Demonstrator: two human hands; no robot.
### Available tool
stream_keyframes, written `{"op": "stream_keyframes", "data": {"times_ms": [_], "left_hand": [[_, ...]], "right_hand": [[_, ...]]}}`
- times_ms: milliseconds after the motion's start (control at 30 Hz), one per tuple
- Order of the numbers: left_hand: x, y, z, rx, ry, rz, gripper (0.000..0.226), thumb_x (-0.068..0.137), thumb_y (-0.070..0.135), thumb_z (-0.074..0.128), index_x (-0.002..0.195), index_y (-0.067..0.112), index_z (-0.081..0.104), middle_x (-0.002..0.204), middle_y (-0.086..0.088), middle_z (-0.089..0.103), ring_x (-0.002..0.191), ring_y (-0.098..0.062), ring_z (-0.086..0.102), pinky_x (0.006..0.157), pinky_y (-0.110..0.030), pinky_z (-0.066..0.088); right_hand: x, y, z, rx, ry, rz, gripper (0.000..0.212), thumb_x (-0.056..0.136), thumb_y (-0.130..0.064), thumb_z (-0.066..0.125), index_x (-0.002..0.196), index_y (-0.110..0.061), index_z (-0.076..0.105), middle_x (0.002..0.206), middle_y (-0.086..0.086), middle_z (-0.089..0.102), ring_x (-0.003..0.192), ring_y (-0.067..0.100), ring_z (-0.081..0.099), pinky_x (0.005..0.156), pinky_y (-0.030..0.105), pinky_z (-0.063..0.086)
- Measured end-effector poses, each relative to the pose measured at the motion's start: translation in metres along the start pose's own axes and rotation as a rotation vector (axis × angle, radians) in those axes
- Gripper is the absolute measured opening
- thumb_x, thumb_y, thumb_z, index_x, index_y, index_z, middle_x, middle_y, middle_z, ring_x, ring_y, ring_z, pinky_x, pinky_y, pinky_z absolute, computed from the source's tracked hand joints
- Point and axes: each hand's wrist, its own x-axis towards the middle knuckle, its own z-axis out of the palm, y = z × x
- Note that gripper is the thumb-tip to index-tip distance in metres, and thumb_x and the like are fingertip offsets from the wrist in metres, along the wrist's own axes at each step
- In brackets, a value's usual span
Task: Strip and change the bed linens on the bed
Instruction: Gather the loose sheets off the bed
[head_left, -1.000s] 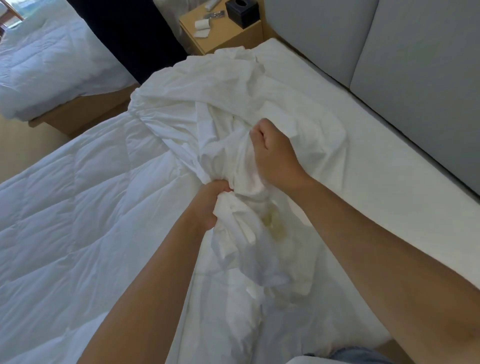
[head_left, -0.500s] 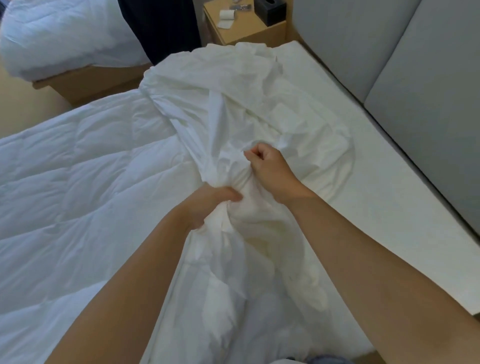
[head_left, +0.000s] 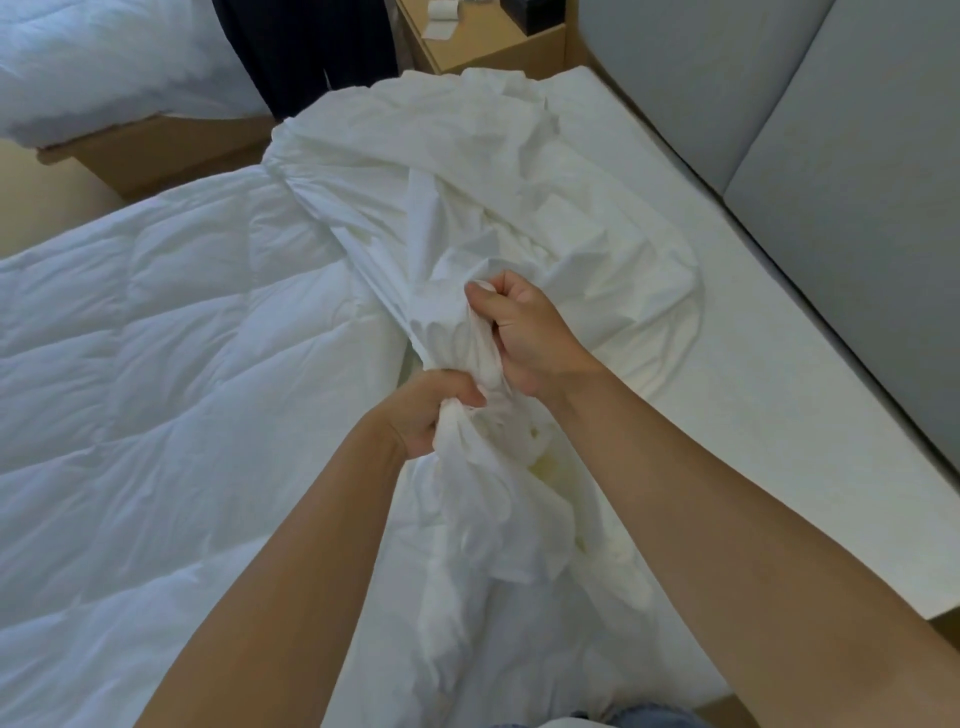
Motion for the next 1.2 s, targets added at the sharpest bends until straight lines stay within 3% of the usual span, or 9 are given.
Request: {"op": "stream_keyframes", "data": {"times_ms": [200, 300, 400, 567, 667, 833, 933, 1067, 1200], "left_hand": [[0.005, -0.008, 0.003, 0.054, 0.076, -0.015, 0.036, 0.067, 0.022, 0.072, 0.100, 0.008, 0.067, 0.091, -0.012, 0.070, 0.083, -0.026, 0.068, 0.073, -0.039, 0.056], [0.001, -0.013, -0.001, 0.066, 0.139, -0.054, 0.046, 0.064, 0.015, 0.070, 0.109, 0.005, 0.064, 0.092, -0.015, 0.069, 0.084, -0.030, 0.067, 0.076, -0.042, 0.054], [-0.002, -0.015, -0.011, 0.012, 0.177, -0.067, 0.050, 0.060, 0.013, 0.070, 0.109, 0.004, 0.064, 0.090, -0.014, 0.070, 0.078, -0.028, 0.069, 0.067, -0.036, 0.056], [0.003, -0.020, -0.006, 0.018, 0.166, -0.065, 0.037, 0.059, 0.009, 0.065, 0.095, 0.004, 0.066, 0.082, -0.011, 0.071, 0.074, -0.025, 0.069, 0.064, -0.032, 0.057], [0.004, -0.023, -0.005, 0.043, 0.152, -0.066, 0.038, 0.058, 0.008, 0.064, 0.096, 0.005, 0.066, 0.088, -0.011, 0.072, 0.080, -0.027, 0.070, 0.067, -0.033, 0.057], [0.002, -0.023, -0.011, 0.065, 0.128, -0.110, 0.046, 0.050, 0.006, 0.066, 0.096, 0.005, 0.066, 0.083, -0.010, 0.071, 0.073, -0.024, 0.070, 0.063, -0.031, 0.057], [0.002, -0.023, -0.010, 0.041, 0.110, -0.100, 0.044, 0.054, 0.006, 0.064, 0.098, 0.005, 0.066, 0.086, -0.011, 0.070, 0.075, -0.025, 0.069, 0.067, -0.033, 0.058], [0.003, -0.022, -0.009, -0.011, 0.090, -0.079, 0.044, 0.061, 0.007, 0.060, 0.105, 0.005, 0.063, 0.090, -0.011, 0.070, 0.077, -0.025, 0.070, 0.065, -0.033, 0.057], [0.003, -0.022, -0.011, -0.087, 0.092, -0.071, 0.052, 0.063, 0.008, 0.061, 0.115, 0.001, 0.058, 0.097, -0.015, 0.068, 0.085, -0.029, 0.068, 0.070, -0.037, 0.058]], "right_hand": [[0.006, 0.013, 0.002, -0.141, 0.025, 0.036, 0.025, 0.091, -0.016, 0.058, 0.069, -0.018, 0.047, 0.067, -0.003, 0.051, 0.059, 0.010, 0.049, 0.050, 0.023, 0.043], [0.003, 0.033, -0.021, -0.222, 0.064, 0.054, 0.012, 0.092, -0.015, 0.055, 0.081, -0.015, 0.051, 0.083, 0.003, 0.054, 0.076, 0.016, 0.052, 0.066, 0.031, 0.045], [-0.014, 0.062, -0.055, -0.255, 0.182, 0.103, 0.005, 0.092, -0.026, 0.056, 0.090, -0.022, 0.054, 0.088, -0.004, 0.054, 0.081, 0.012, 0.052, 0.070, 0.025, 0.043], [-0.044, 0.097, -0.079, -0.405, 0.197, 0.251, 0.043, 0.078, -0.056, 0.063, 0.104, -0.024, 0.052, 0.102, -0.010, 0.057, 0.089, 0.004, 0.056, 0.067, 0.019, 0.042], [-0.044, 0.095, -0.084, -0.562, 0.125, 0.231, 0.034, 0.081, -0.049, 0.064, 0.098, -0.021, 0.055, 0.093, -0.008, 0.059, 0.084, 0.009, 0.058, 0.067, 0.020, 0.044], [-0.038, 0.088, -0.086, -0.847, 0.075, 0.017, 0.024, 0.094, -0.020, 0.054, 0.093, 0.003, 0.058, 0.086, 0.017, 0.064, 0.080, 0.029, 0.061, 0.063, 0.028, 0.042], [-0.035, 0.085, -0.085, -0.839, 0.094, -0.051, 0.020, 0.095, -0.022, 0.050, 0.101, -0.004, 0.057, 0.084, 0.005, 0.061, 0.077, 0.019, 0.058, 0.065, 0.023, 0.044], [-0.036, 0.083, -0.084, -0.707, 0.043, -0.028, 0.028, 0.093, -0.030, 0.053, 0.117, -0.016, 0.053, 0.100, -0.008, 0.058, 0.094, 0.010, 0.057, 0.078, 0.022, 0.044], [-0.041, 0.083, -0.085, -0.654, -0.027, 0.009, 0.018, 0.094, -0.029, 0.054, 0.111, -0.024, 0.057, 0.097, -0.021, 0.055, 0.091, 0.000, 0.054, 0.074, 0.014, 0.042]]}}
